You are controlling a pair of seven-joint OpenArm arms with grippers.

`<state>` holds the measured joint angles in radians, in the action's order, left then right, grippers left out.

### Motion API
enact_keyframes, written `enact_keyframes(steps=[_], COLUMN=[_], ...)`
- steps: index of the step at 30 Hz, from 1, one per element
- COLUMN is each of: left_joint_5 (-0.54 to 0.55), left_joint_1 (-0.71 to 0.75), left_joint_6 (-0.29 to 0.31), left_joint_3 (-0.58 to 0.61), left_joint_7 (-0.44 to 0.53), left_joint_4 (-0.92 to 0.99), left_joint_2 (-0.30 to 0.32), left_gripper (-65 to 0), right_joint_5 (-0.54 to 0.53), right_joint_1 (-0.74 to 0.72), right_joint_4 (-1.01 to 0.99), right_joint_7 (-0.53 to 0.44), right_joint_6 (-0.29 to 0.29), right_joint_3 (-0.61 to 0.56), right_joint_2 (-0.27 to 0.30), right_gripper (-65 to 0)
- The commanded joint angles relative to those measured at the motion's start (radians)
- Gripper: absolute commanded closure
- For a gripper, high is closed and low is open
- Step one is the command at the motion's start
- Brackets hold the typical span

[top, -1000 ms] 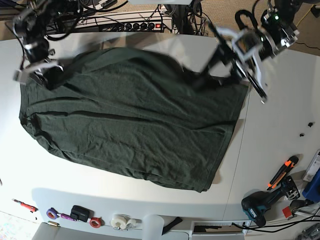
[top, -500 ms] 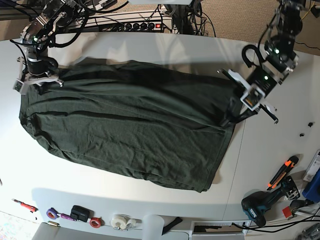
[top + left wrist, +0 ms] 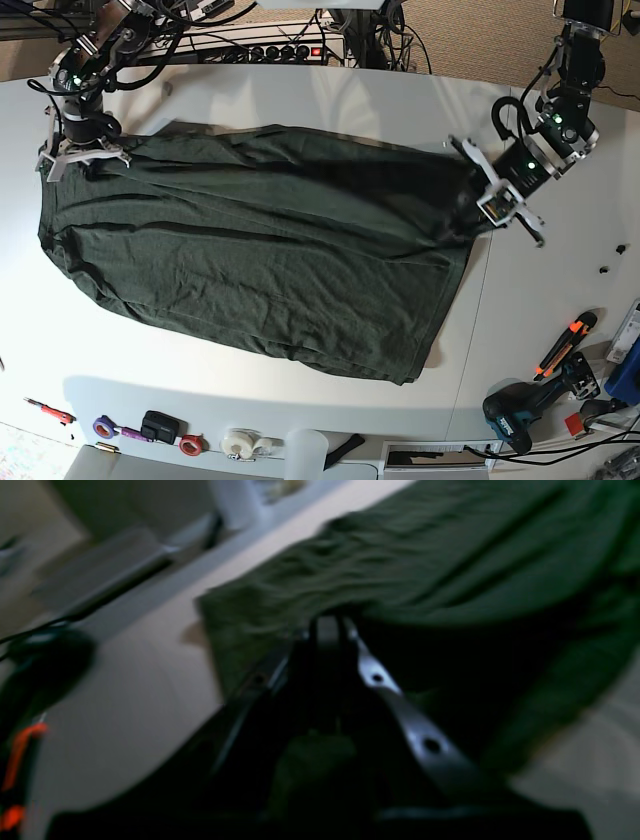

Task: Layout the t-shirt on the table in an organized manner, then fold the t-shirt properly
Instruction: 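Grasp the shirt's long edge with both grippers, then hold the edge with both grippers and tighten the grip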

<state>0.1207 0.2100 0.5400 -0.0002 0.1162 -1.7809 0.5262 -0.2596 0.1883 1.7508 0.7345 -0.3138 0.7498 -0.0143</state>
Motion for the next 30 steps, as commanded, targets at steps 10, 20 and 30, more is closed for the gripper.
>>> enact_keyframes(steps=[10,20,30], left_joint_5=[0.0,-0.039,0.037], left_joint_1=[-0.008,0.002,0.011], left_joint_6=[-0.055,0.01,-0.047], left_joint_3=[-0.006,-0.006,-0.006], left_joint_7=[-0.121,-0.124,-0.124], left_joint_4=[-0.017,-0.017,-0.017], left_joint_2=[0.011,0.011,-0.003], left_gripper=[0.0,-23.0,-31.0], right_joint_5=[-0.005,-0.012,-0.084], right_joint_1=[-0.008,-0.01,-0.02], right_joint_4=[0.001,0.001,0.002], right_joint_7=[-0.027,0.023,0.063], right_joint_6=[-0.039,-0.117,-0.139], right_joint_3=[0.002,0.002,0.005], right_joint_2=[0.014,0.016,0.109], right_gripper=[-7.8,-27.0,-36.3])
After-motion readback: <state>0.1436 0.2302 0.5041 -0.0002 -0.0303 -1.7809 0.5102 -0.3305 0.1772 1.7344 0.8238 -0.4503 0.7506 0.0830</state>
